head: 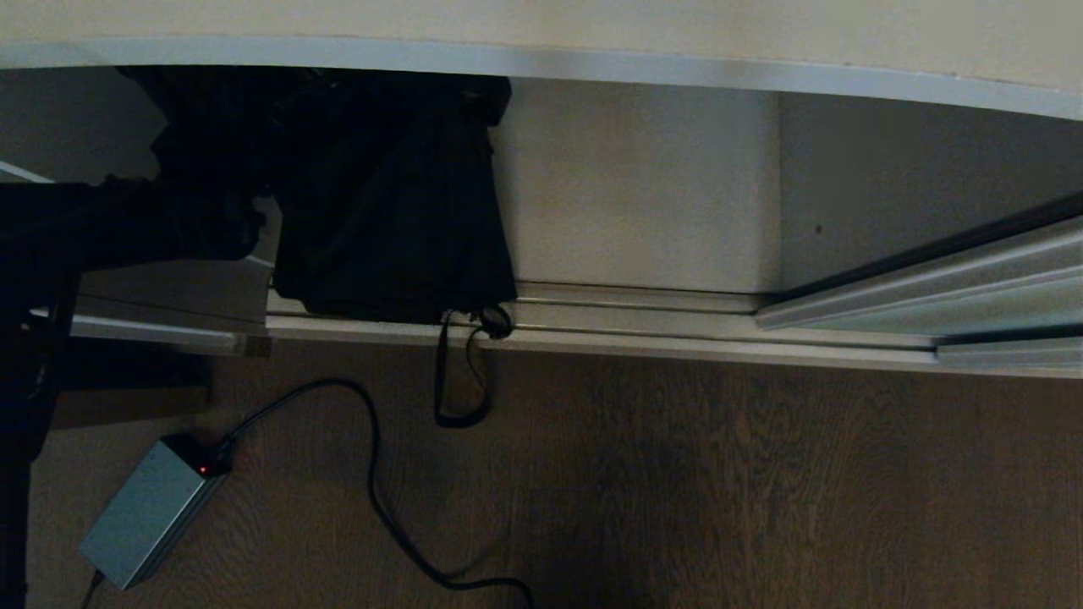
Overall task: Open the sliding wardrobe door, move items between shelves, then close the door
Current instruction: Place the bag on the lower shelf
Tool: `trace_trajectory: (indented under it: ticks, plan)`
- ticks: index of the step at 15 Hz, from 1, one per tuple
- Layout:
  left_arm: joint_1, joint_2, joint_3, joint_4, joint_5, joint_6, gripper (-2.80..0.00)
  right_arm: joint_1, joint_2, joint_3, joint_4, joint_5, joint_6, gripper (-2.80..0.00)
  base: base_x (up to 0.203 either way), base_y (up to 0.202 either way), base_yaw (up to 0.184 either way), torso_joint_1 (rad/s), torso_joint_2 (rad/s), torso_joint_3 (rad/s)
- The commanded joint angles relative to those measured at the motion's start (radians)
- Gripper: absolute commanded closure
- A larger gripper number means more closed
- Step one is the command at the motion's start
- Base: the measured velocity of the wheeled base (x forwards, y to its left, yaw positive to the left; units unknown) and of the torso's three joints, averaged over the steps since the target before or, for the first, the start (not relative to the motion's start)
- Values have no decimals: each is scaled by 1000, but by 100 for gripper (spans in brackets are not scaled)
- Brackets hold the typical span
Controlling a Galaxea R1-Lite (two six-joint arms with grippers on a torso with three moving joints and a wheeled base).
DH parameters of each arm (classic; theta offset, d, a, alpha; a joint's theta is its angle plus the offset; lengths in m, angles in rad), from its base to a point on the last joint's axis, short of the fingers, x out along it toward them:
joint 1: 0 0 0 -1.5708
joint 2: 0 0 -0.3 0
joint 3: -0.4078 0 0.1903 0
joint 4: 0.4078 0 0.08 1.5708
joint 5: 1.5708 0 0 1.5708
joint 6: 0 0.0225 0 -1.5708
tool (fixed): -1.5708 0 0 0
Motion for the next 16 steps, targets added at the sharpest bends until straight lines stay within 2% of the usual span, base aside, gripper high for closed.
trace_trajectory:
  ticks: [1,2,5,8,10,12,13,16]
  plan:
    - [-16,27,0,-78,49,45,0,0,-3,1,0,0,0,0,0,0,0,0,0,0]
    - [-20,44,0,-105,55,84,0,0,-3,2,0,0,0,0,0,0,0,0,0,0]
    - [-21,68,0,-189,136,130,0,0,-3,0,0,0,0,0,0,0,0,0,0,0]
    - [-18,69,-2,-307,175,195,0,0,-3,1,0,0,0,0,0,0,0,0,0,0]
    - [-18,104,-2,-286,173,200,0,0,-2,0,0,0,0,0,0,0,0,0,0,0]
    - [-18,131,-2,-261,198,217,0,0,-3,1,0,0,0,0,0,0,0,0,0,0]
    - [-16,141,-2,-267,217,219,0,0,-3,0,0,0,0,0,0,0,0,0,0,0]
    - [-17,183,-2,-297,217,223,0,0,-3,2,0,0,0,0,0,0,0,0,0,0]
